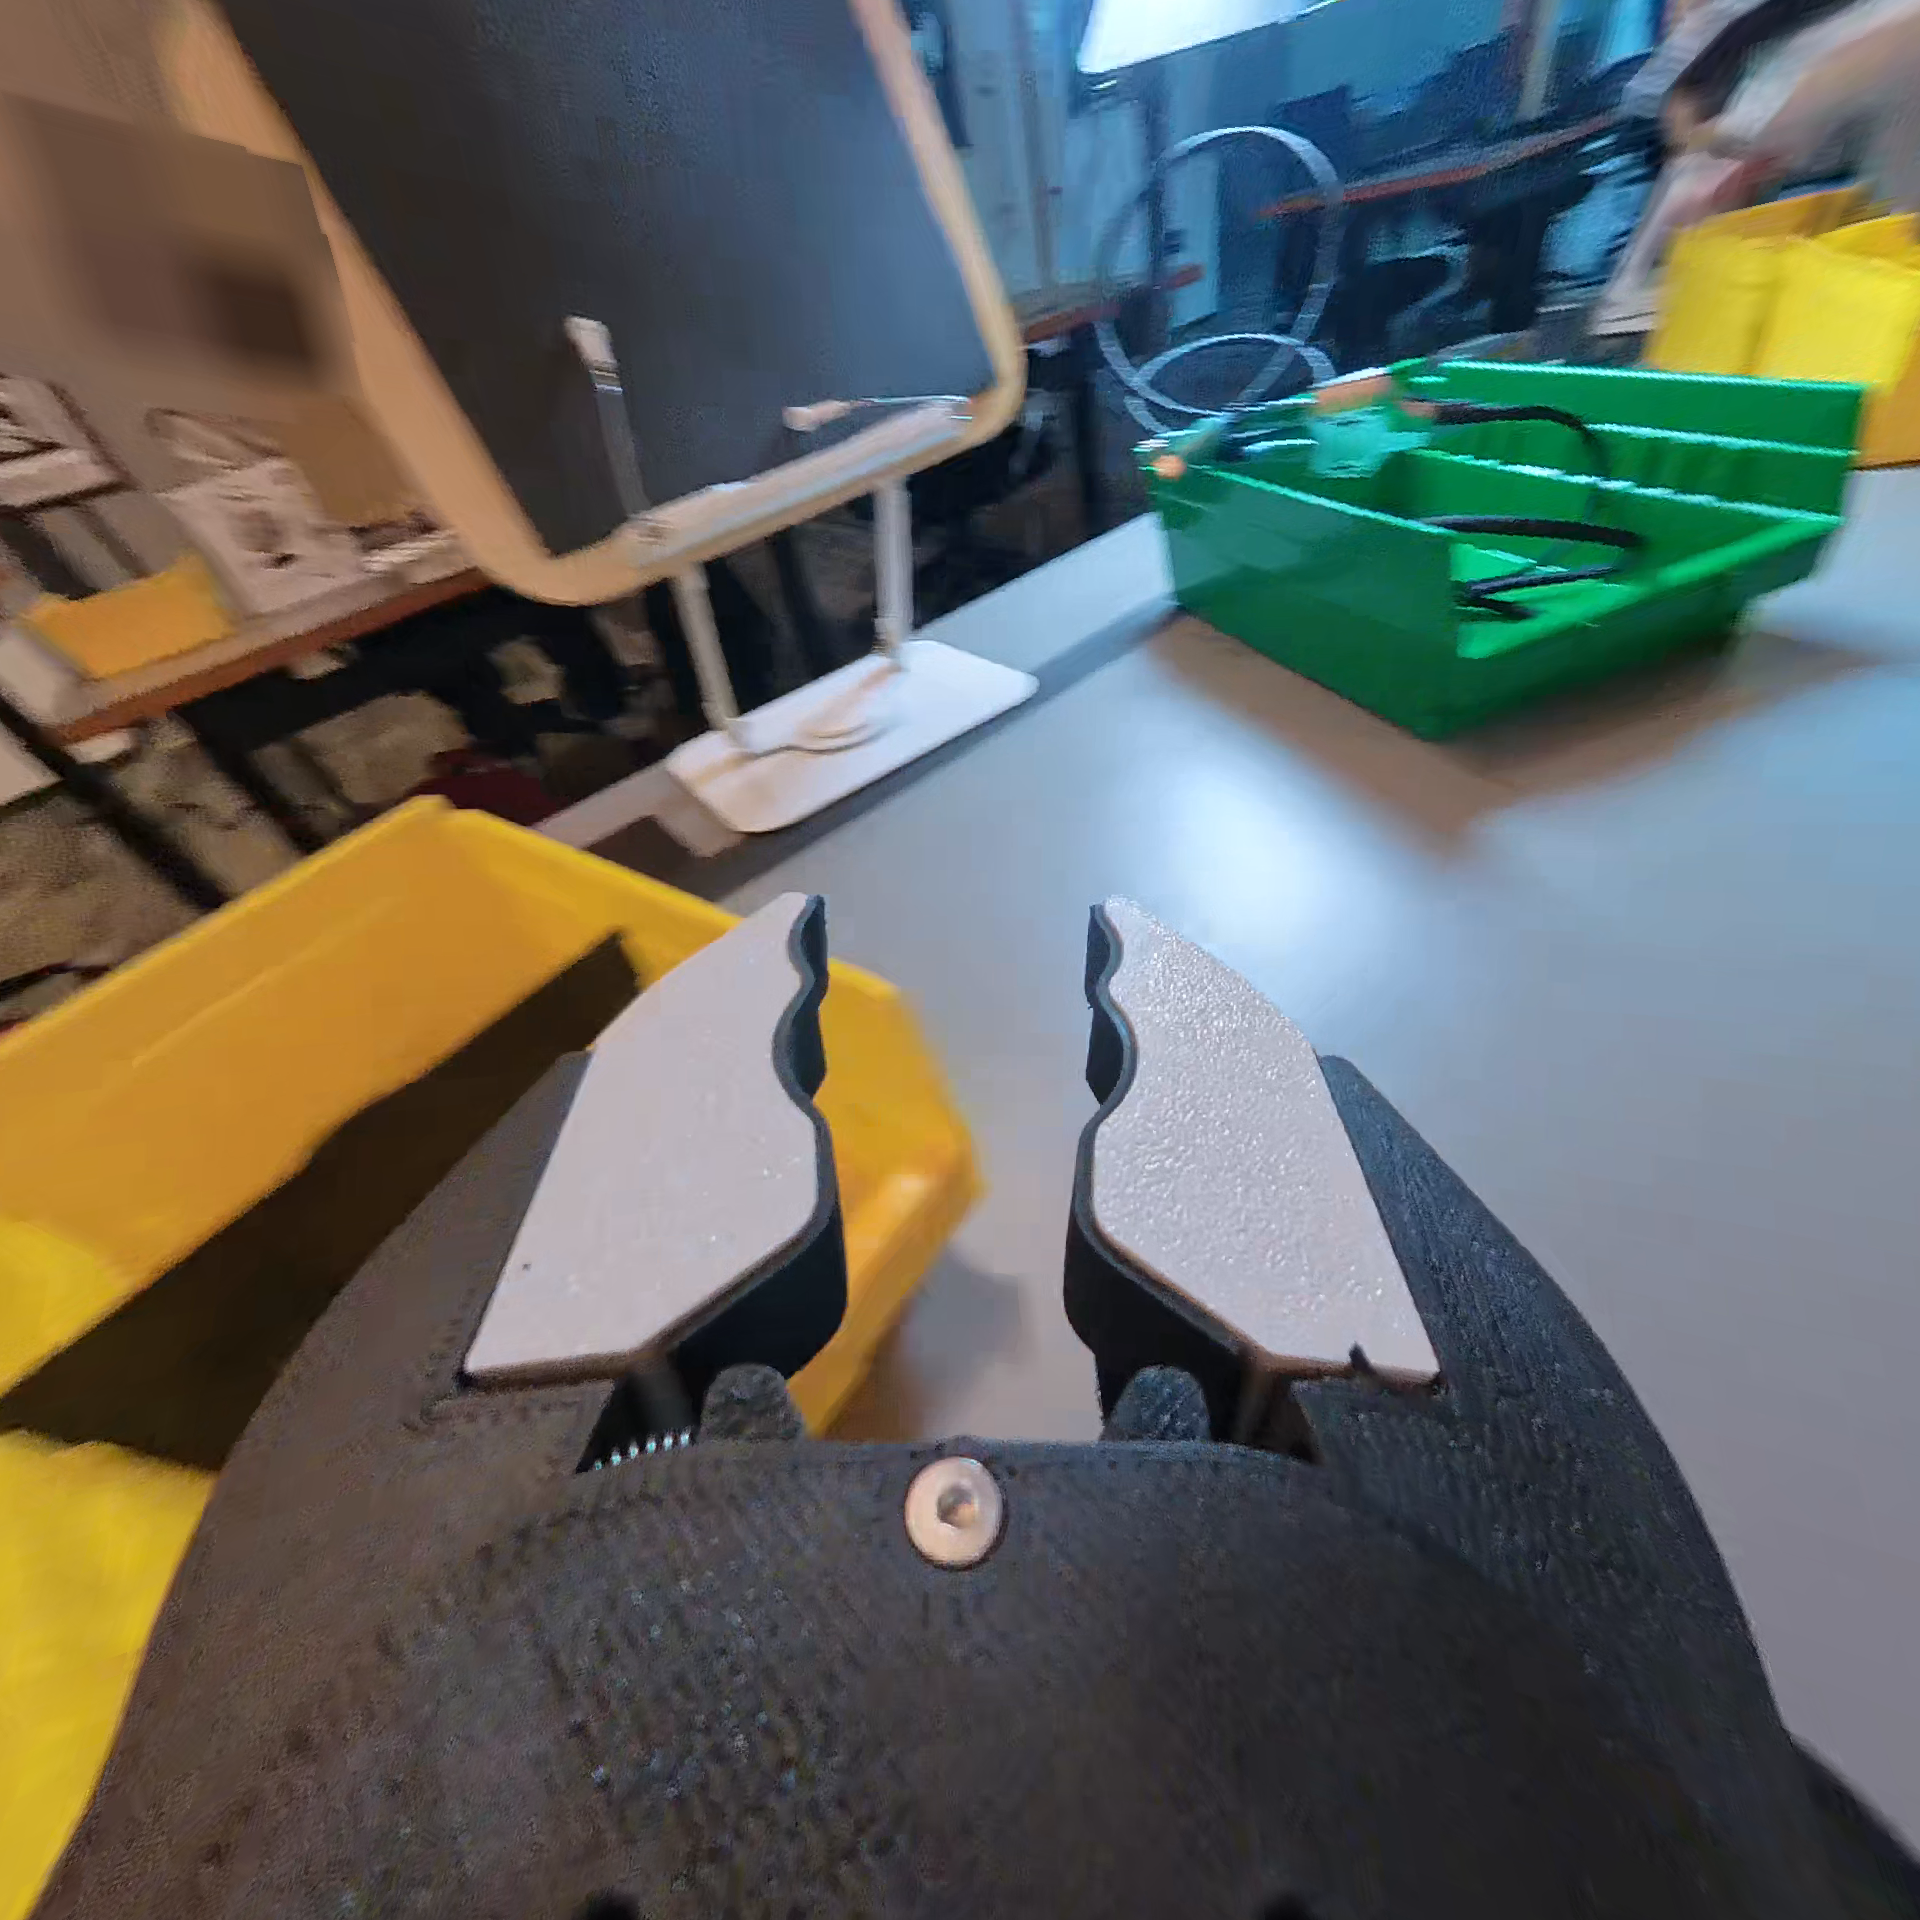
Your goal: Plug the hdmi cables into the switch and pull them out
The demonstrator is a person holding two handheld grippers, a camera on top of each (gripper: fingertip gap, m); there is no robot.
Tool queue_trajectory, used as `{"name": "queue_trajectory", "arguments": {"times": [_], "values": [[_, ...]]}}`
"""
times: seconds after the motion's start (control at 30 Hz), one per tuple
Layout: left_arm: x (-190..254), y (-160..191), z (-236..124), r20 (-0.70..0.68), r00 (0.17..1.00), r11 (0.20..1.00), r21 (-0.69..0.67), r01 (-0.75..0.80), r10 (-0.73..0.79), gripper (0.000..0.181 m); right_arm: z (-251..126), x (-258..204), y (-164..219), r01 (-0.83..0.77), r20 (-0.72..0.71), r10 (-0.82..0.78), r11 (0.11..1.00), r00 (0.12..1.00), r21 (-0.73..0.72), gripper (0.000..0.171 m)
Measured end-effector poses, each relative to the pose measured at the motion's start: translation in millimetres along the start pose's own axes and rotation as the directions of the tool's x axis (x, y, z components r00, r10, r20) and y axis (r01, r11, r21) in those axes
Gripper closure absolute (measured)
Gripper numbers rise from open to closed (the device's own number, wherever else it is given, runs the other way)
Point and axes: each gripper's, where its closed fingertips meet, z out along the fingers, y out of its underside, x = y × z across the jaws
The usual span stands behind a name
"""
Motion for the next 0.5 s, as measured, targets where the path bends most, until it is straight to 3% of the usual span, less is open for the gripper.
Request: {"name": "queue_trajectory", "arguments": {"times": [0.17, 0.3, 0.4, 0.5], "values": [[-100.8, -5.6, -8.6, 0.137, 0.98, 0.972, -0.203, -0.116, 0.146, 0.141, 2.3, -50.0, 44.8, -0.092, 0.102, 0.091, 0.996, 0.991, 0.004, 0.126], [-176.1, 3.2, 10.7, 0.15, 0.943, 0.869, -0.452, -0.203, 0.298, 0.142, 13.3, -68.5, 61.0, -0.155, 0.14, 0.147, 0.987, 0.979, 0.048, 0.129], [-216.6, 28.4, 32.9, 0.121, 0.942, 0.77, -0.613, -0.177, 0.313, 0.141, 20.3, -78.7, 68.3, -0.187, 0.162, 0.174, 0.98, 0.971, 0.065, 0.129], [-236.6, 59.9, 59.6, 0.093, 0.97, 0.697, -0.711, -0.094, 0.226, 0.139, 21.0, -80.0, 72.5, -0.162, 0.155, 0.152, 0.986, 0.976, 0.051, 0.129]]}}
